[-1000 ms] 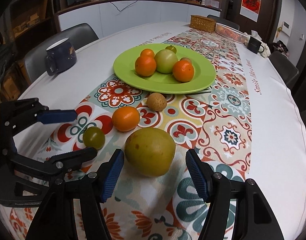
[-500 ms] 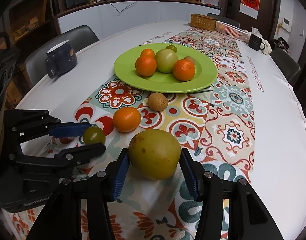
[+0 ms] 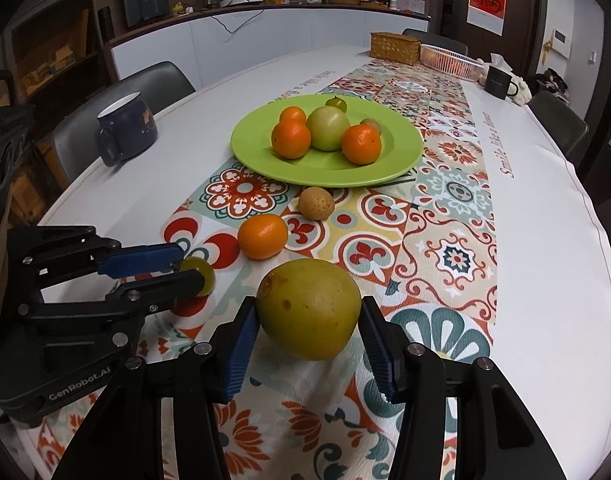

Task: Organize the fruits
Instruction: 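Carry the tomato and pomelo onto the lime-green plate and open both tools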

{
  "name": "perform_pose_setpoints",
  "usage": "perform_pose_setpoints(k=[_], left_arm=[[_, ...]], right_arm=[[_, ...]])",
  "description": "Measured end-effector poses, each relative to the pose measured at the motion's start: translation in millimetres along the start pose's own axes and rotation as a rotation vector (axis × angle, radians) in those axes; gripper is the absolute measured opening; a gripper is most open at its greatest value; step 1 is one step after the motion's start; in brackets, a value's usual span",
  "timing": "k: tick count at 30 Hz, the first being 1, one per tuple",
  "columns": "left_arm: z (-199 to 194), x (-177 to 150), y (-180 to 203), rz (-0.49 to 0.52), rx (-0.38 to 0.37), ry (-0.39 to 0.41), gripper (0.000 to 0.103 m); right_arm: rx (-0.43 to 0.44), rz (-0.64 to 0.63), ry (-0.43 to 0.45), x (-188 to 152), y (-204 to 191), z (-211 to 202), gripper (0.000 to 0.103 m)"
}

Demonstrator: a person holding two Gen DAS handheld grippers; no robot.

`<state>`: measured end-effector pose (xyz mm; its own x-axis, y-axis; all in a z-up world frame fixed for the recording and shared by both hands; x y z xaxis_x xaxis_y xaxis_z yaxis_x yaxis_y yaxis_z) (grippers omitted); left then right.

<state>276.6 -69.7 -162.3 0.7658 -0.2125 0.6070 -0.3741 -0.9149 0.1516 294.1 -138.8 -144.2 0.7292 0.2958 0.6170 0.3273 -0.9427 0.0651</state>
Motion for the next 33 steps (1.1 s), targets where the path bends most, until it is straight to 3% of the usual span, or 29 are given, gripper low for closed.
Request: perform_pose_setpoints(k=[7, 15, 24, 33], left_arm=[[15.0, -5.5, -2.4, 0.007, 0.008, -0.042, 0.03], [8.9, -4.7, -4.9, -0.008, 0.019, -0.029, 0.028], [-15.5, 6.2, -4.5, -0.03, 0.034, 0.019, 0.028], [-48.3, 34.2, -3.0, -0.019, 0.047, 0.099, 0.028]], right_arm=[[0.003, 0.023, -0.01, -6.6, -0.1, 1.1, 0.052], [0.005, 0.025, -0.012, -8.3, -1.3, 0.4, 0.052], [0.004, 0.025, 0.024, 2.3, -1.6, -13.1, 0.052], [0.011, 0.037, 0.115, 30.1, -1.7, -41.7, 0.052]])
Point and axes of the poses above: each gripper's, at about its wrist camera, not at the fingertips, and z roughly the way its jaws point, y to its right, x to its top, the point moved 10 cm from there along z, roughly the way its jaws point, and after that the axes turned 6 degrees about -x, right-handed, at the moved point
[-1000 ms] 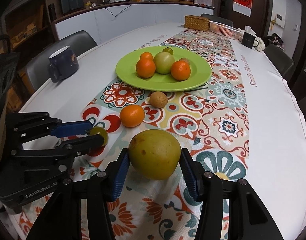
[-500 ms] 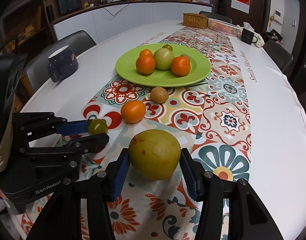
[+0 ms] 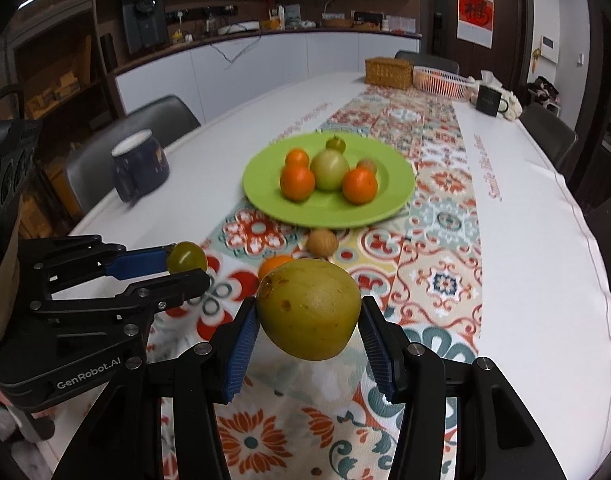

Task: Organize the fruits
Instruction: 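Carry the tomato and pomelo onto the lime-green plate and open both tools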

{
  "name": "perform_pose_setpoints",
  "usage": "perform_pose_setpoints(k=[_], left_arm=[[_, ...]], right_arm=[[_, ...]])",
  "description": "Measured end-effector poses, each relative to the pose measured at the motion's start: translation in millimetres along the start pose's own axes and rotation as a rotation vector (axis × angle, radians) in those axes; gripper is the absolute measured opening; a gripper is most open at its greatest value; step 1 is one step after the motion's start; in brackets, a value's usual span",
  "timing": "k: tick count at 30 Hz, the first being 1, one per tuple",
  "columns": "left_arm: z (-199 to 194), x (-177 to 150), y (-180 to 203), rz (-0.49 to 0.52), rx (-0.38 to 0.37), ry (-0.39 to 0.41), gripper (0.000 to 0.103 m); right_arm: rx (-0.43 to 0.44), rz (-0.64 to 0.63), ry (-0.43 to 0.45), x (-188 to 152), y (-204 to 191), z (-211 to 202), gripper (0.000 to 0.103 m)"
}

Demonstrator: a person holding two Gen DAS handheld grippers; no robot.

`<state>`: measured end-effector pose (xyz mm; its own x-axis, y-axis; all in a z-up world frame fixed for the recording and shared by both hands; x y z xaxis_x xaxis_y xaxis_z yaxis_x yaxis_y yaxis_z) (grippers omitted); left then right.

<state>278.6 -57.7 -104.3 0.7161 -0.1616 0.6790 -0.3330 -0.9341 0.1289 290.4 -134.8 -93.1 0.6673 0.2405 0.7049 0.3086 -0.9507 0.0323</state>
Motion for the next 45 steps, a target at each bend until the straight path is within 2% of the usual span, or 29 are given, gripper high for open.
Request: perform_pose_setpoints(k=[11, 23, 33, 45], left_arm=[[-14.8, 42.1, -12.0, 0.007, 0.037, 0.068, 0.028], [-0.3, 92.8, -29.8, 0.02, 0.05, 0.097, 0.028], [43.8, 131.4, -53.1, 0.015, 0.048, 0.058, 0.028], [109.7, 146.7, -81.1, 0.006, 0.054, -0.015, 0.028]], right_arm=[[-0.014, 0.007, 0.086, 46.7, 5.4, -9.6, 0.052], [-0.034, 0.005, 0.13, 96.8, 19.8, 5.2, 0.052], [-0.041, 0.037, 0.087, 136.8, 44.0, 54.4, 0.052], [-0.034, 0.058, 0.012, 155.8, 60.0, 125.6, 0.052]])
Point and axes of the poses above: each gripper's, at about its wrist camera, not at the fingertips, and z roughly the way its jaws point, y to its right, x to its top, the point moved 10 cm from there along z, roughly the way its jaws point, and after that the axes turned 6 degrees about -x, right-handed, at the moved point
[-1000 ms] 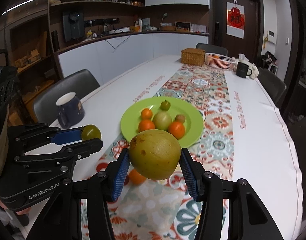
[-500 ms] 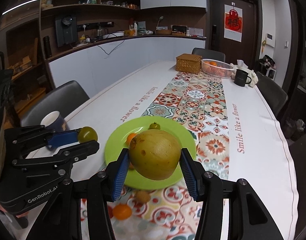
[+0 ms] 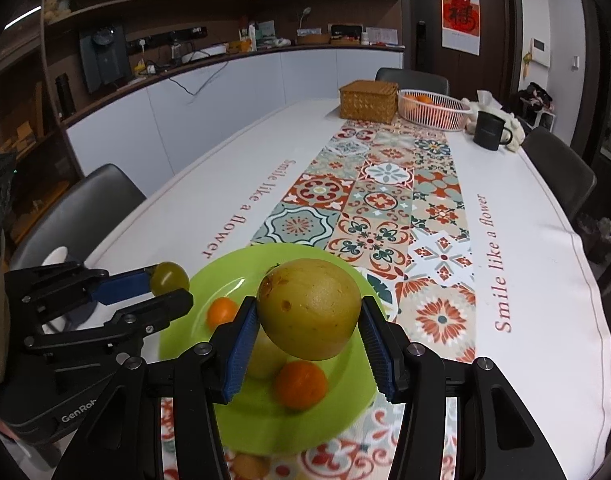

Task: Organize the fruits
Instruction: 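Carry the tomato and pomelo onto the lime-green plate and open both tools, then move both open tools back toward the last orange and brown kiwi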

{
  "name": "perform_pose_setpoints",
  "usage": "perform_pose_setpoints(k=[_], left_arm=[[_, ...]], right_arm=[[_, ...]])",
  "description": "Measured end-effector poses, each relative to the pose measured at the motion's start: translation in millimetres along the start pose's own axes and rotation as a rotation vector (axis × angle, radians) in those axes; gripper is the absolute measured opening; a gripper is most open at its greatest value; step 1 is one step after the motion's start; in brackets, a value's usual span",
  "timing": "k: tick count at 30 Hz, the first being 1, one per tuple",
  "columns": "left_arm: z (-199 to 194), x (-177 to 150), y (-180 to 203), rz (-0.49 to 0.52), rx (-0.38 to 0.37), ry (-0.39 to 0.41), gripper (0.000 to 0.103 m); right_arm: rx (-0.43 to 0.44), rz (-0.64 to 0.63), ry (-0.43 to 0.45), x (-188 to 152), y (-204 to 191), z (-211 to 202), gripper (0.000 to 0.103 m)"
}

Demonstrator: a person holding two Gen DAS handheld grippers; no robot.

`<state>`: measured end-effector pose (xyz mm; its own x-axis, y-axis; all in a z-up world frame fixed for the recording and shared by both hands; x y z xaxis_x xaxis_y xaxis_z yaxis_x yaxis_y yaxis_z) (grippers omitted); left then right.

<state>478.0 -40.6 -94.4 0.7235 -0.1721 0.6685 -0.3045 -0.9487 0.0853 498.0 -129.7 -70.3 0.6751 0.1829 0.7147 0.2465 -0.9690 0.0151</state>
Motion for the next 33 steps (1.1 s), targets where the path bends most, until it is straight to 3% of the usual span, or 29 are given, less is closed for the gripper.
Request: perform_pose_setpoints(k=[10, 14, 16, 21, 24, 33], left_arm=[[32.8, -1.2, -13.6, -0.012, -0.006, -0.053, 0.029], [29.3, -2.0, -16.3, -0.006, 0.017, -0.041, 0.041], [23.4, -4.7, -17.1, -0.007, 0.025, -0.034, 0.05], [4.3, -14.6, -12.3, 0.015, 0.059, -0.022, 0.054], [-14.1, -18.2, -6.8, 0.023, 0.087, 0.006, 0.063], [-75.7, -26.2, 17.1, 0.004, 0.093, 0.098, 0.075]], right_arm=[[0.02, 0.015, -0.065, -5.2, -0.9, 43.0, 0.052], [0.027, 0.027, -0.045, -3.1, -1.3, 40.5, 0.056], [0.0, 0.028, -0.027, -1.3, 2.3, 35.1, 0.064], [-0.004, 0.041, 0.005, -6.1, 7.9, 14.1, 0.064], [-0.009, 0.038, 0.036, -9.5, 9.6, -3.7, 0.064], [-0.003, 0.002, 0.134, -19.8, 6.5, -70.1, 0.064]])
Point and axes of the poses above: each gripper's, at about its wrist camera, not at the fingertips, and z roughly the way its jaws point, y to its right, x to its top, the point moved 10 cm from there along z, roughly the way its jaws point, and after that the axes turned 6 degrees about -x, right-handed, at the moved point
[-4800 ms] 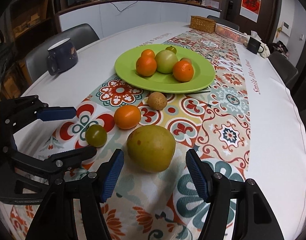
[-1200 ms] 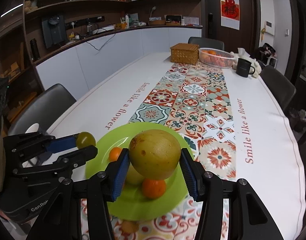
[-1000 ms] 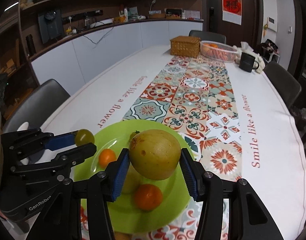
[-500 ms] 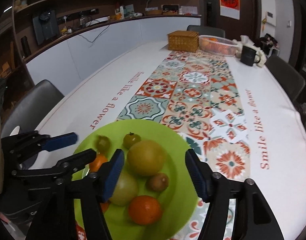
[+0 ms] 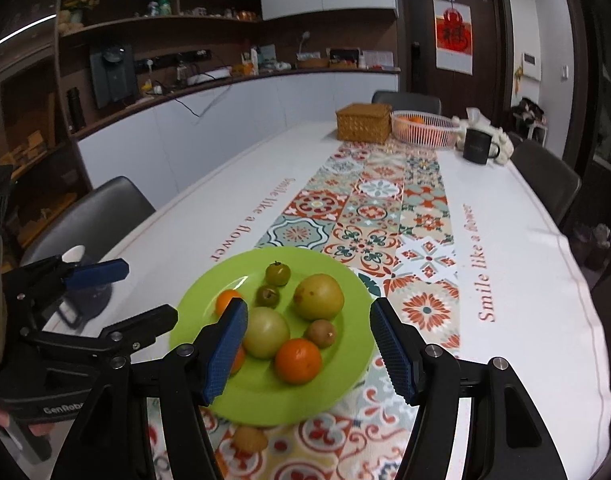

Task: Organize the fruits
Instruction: 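Move both open tools back toward the last orange and brown kiwi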

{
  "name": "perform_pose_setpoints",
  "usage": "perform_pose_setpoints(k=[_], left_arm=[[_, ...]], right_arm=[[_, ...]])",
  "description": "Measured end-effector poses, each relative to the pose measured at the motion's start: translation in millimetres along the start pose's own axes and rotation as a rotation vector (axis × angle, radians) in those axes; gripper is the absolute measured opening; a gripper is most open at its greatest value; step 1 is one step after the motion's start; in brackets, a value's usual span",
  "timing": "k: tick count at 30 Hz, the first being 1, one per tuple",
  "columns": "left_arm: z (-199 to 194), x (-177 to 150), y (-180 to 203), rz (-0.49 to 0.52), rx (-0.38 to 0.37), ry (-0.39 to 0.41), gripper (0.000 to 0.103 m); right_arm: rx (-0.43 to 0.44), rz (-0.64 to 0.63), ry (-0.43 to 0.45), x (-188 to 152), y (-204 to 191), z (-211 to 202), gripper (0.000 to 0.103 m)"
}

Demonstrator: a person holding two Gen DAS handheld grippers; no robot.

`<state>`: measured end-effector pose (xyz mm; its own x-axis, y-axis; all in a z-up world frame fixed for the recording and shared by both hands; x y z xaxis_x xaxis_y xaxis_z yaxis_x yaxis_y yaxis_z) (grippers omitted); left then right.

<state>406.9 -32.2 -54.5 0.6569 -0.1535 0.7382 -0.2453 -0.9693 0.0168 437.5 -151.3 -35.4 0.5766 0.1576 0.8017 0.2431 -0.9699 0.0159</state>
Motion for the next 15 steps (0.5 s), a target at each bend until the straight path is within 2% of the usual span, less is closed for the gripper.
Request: perform_pose_setpoints(k=[7, 15], left_arm=[[-34.2, -14.9, 22.1, 0.023, 0.001, 0.029, 0.079], [-43.2, -43.6, 51.6, 0.047, -0.023, 0.012, 0.079]], right_arm=[[0.017, -0.008, 0.026, -12.5, -2.1, -35.9, 0.064], [0.009, -0.045, 0.009, -48.6, -0.3, -62.5, 0.064]])
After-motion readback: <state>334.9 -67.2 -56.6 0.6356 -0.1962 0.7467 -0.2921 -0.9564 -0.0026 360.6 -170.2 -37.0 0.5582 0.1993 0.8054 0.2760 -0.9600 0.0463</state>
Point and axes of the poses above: each gripper's, at about its wrist camera, not at the fingertips, and z roughly the way its jaws point, y to its right, x to its top, the point moved 10 cm from there along z, roughly the way its jaws point, and after that the axes turned 6 degrees about -x, right-handed, at the moved point
